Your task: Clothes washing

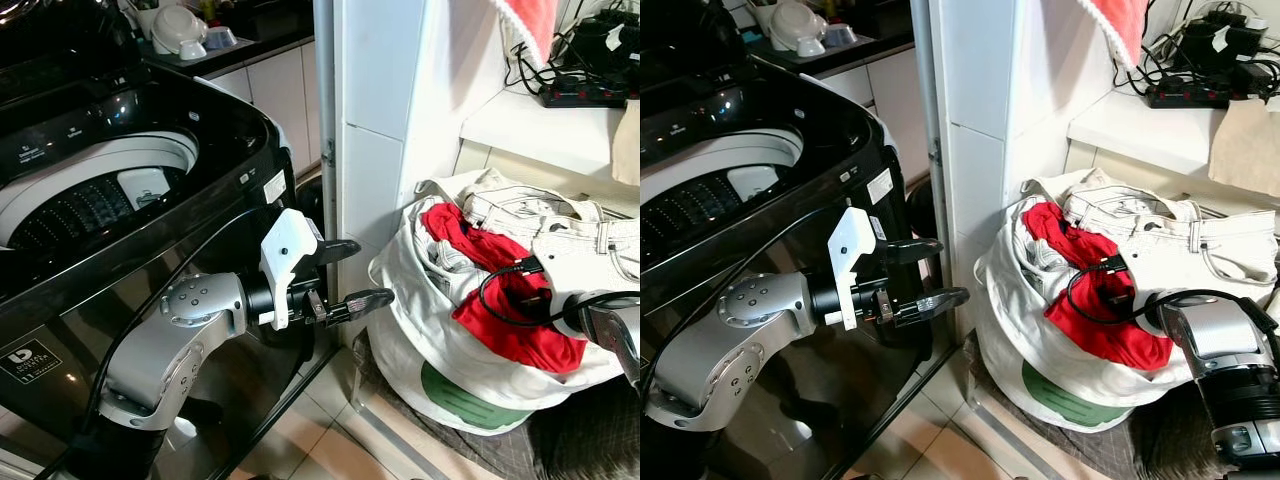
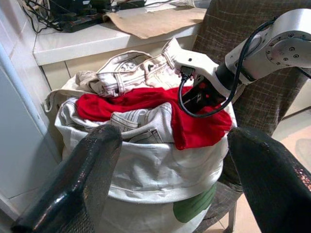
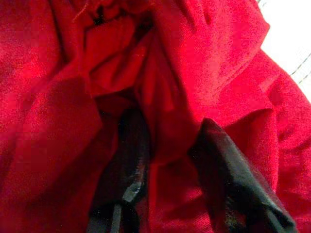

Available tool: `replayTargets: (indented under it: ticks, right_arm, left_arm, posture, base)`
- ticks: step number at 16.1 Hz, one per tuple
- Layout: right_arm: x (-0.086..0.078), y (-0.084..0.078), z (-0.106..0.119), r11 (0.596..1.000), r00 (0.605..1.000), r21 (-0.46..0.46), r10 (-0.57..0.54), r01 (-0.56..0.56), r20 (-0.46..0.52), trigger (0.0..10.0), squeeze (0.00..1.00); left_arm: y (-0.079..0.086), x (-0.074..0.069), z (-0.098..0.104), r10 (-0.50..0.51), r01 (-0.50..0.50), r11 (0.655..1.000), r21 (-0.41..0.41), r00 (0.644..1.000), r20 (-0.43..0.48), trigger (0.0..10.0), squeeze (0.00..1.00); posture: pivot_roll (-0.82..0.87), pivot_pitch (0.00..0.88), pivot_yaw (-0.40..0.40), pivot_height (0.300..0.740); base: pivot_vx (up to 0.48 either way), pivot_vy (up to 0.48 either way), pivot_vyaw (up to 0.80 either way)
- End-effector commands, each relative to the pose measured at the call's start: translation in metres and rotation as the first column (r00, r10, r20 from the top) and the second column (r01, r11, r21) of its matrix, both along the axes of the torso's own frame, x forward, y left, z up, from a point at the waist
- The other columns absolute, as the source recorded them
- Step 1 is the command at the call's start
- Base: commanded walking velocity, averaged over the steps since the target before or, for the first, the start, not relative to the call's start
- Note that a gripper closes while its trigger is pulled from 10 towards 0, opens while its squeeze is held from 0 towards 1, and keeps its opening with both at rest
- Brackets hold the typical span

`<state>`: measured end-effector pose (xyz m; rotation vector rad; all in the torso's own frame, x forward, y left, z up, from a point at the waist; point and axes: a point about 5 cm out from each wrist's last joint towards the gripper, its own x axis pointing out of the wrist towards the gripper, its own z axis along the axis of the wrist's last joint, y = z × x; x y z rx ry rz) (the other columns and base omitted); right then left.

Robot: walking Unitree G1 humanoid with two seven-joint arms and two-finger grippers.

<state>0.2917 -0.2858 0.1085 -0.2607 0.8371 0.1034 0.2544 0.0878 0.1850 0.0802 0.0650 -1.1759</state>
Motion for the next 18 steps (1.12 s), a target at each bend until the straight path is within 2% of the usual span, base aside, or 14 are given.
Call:
replayTargets:
  ticks: [1, 7, 8, 10, 11, 15, 17, 18]
  right_arm:
    - [0.001, -0.002, 0.002, 1.000, 1.000, 0.009, -0.015, 0.015, 0.007, 0.0, 0.00]
    - [0.004, 0.000, 0.011, 0.993, 0.998, 0.115, -0.025, 0.019, 0.050, 0.0, 0.00]
    - [0.006, 0.000, 0.019, 0.992, 0.997, 0.124, -0.022, 0.012, 0.075, 0.0, 0.00]
    - [0.011, 0.003, 0.034, 0.977, 0.991, 0.215, -0.033, 0.004, 0.130, 0.0, 0.00]
    - [0.014, 0.005, 0.046, 0.959, 0.983, 0.283, -0.042, -0.010, 0.177, 0.0, 0.00]
    - [0.021, 0.007, 0.077, 0.911, 0.955, 0.407, -0.059, -0.068, 0.292, 0.0, 0.00]
    - [0.023, 0.014, 0.104, 0.873, 0.922, 0.464, -0.049, -0.147, 0.385, 0.0, 0.00]
    - [0.023, 0.016, 0.110, 0.864, 0.914, 0.476, -0.047, -0.166, 0.404, 0.0, 0.00]
  left_arm:
    - [0.000, 0.000, 0.004, -0.007, 0.007, 1.000, 0.009, 1.000, 0.013, 10.0, 0.00]
    - [-0.001, 0.000, 0.004, -0.001, 0.001, 1.000, 0.009, 1.000, 0.011, 10.0, 0.00]
    - [0.000, 0.001, 0.006, 0.000, 0.000, 1.000, 0.005, 1.000, 0.014, 10.0, 0.00]
    - [0.001, 0.002, 0.008, 0.008, -0.008, 1.000, -0.003, 1.000, 0.020, 10.0, 0.00]
    - [0.001, 0.003, 0.009, 0.014, -0.014, 1.000, -0.007, 1.000, 0.024, 10.0, 0.00]
    - [0.000, 0.006, 0.012, 0.039, -0.038, 0.999, -0.031, 0.999, 0.035, 10.0, 0.00]
    - [0.002, 0.014, 0.022, 0.109, -0.102, 0.992, -0.079, 0.990, 0.090, 10.0, 0.00]
    - [0.002, 0.016, 0.025, 0.137, -0.127, 0.988, -0.093, 0.984, 0.111, 10.0, 0.00]
  posture:
    - [-0.08, 0.000, 0.095, 0.740]
    - [-0.08, 0.000, 0.094, 0.740]
    - [-0.08, 0.000, 0.094, 0.740]
    - [-0.09, 0.000, 0.095, 0.740]
    - [-0.09, 0.000, 0.096, 0.740]
    - [-0.09, 0.000, 0.093, 0.740]
    - [-0.09, 0.000, 0.089, 0.740]
    - [-0.09, 0.000, 0.089, 0.740]
  base:
    - [0.000, 0.000, 0.00]
    - [0.000, 0.000, 0.00]
    - [0.000, 0.000, 0.00]
    - [0.000, 0.000, 0.00]
    - [0.000, 0.000, 0.00]
    - [0.000, 0.000, 0.00]
    - [0.000, 0.000, 0.00]
    - [0.000, 0.000, 0.00]
